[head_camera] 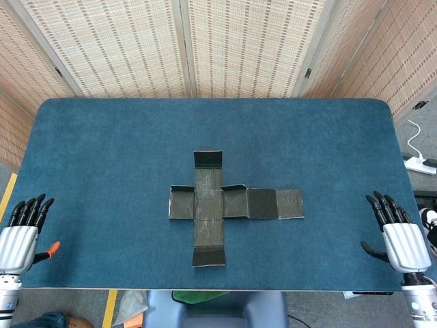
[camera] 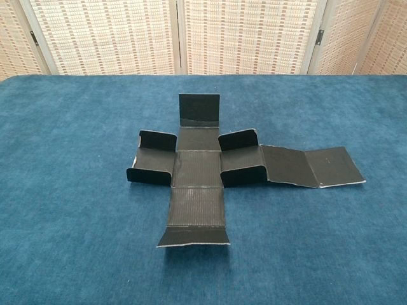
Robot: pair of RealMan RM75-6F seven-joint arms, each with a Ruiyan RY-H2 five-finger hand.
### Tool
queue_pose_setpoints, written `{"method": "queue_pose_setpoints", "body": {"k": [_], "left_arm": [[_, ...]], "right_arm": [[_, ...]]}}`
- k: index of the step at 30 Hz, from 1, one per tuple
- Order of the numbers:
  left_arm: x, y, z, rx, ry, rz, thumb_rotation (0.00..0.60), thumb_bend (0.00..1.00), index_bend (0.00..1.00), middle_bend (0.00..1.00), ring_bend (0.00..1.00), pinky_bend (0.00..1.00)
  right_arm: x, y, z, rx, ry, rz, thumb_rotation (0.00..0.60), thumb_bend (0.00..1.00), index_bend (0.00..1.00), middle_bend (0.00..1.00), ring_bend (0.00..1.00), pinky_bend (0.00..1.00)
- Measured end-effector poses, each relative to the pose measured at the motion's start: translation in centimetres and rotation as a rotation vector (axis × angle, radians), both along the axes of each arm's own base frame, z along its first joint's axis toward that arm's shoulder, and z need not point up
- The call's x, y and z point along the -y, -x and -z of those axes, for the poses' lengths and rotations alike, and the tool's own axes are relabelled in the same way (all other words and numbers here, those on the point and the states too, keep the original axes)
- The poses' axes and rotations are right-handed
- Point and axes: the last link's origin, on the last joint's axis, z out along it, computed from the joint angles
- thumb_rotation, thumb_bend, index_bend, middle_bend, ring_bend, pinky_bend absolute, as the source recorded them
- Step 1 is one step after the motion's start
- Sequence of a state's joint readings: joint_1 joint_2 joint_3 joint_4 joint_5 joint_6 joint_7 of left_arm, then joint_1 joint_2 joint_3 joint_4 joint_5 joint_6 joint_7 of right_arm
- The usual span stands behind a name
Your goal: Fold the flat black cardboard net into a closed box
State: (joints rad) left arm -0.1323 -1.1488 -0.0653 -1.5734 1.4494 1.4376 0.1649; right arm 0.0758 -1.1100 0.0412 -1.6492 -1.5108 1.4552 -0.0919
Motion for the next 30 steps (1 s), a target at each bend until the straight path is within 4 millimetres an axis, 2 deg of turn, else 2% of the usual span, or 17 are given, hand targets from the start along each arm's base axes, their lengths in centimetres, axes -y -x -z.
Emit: {"method": "queue_pose_setpoints", "body": {"k": [12,15,17,19,22,25,28,30], "left_arm": [[0.8,0.6,-0.2,0.026,-0.029,-0.014,0.600,0.20,0.00,0.00,0.00,0.03],[1.0,0.5,-0.2,0.033,-0.030,-0.007,0.600,0.20,0.00,0.00,0.00,0.03],[1.2,0.5,-0.2,0.041,-0.028,0.000,0.600,0.20,0.00,0.00,0.00,0.03],[1.3,0.5,-0.2,0.045,-0.027,0.004,0.600,0.20,0.00,0.00,0.00,0.03],[1.4,0.6,-0.2,0.042,-0.025,0.007,0.600,0.20,0.00,0.00,0.00,0.03],[1.4,0.6,-0.3,0.039,-0.024,0.018,0.600,0.20,0.00,0.00,0.00,0.03],[1.4,0.5,-0.3,0.047,-0.023,0.026,0.600,0.20,0.00,0.00,0.00,0.03],[1.4,0.4,-0.1,0.056,-0.018,0.032,0.600,0.20,0.00,0.00,0.00,0.03]], "right_arm": [[0.3,-0.7,-0.1,0.015,-0.025,-0.023,0.600,0.13,0.00,0.00,0.00,0.18],[0.5,-1.2,0.0,0.015,-0.044,-0.033,0.600,0.13,0.00,0.01,0.01,0.21],[0.6,-1.6,0.1,0.011,-0.052,-0.044,0.600,0.13,0.00,0.01,0.06,0.26],[0.8,-1.9,0.2,0.006,-0.060,-0.050,0.600,0.13,0.00,0.03,0.14,0.36],[1.3,-2.6,0.5,0.004,-0.063,-0.053,0.600,0.13,0.00,0.08,0.36,0.64],[2.1,-3.3,1.3,0.023,-0.083,-0.048,0.600,0.12,0.00,0.10,0.55,0.83],[3.3,-3.9,2.5,0.042,-0.135,-0.037,0.600,0.12,0.00,0.06,0.62,0.92],[4.3,-4.4,3.6,0.057,-0.187,-0.025,0.600,0.12,0.00,0.03,0.64,0.94]]}}
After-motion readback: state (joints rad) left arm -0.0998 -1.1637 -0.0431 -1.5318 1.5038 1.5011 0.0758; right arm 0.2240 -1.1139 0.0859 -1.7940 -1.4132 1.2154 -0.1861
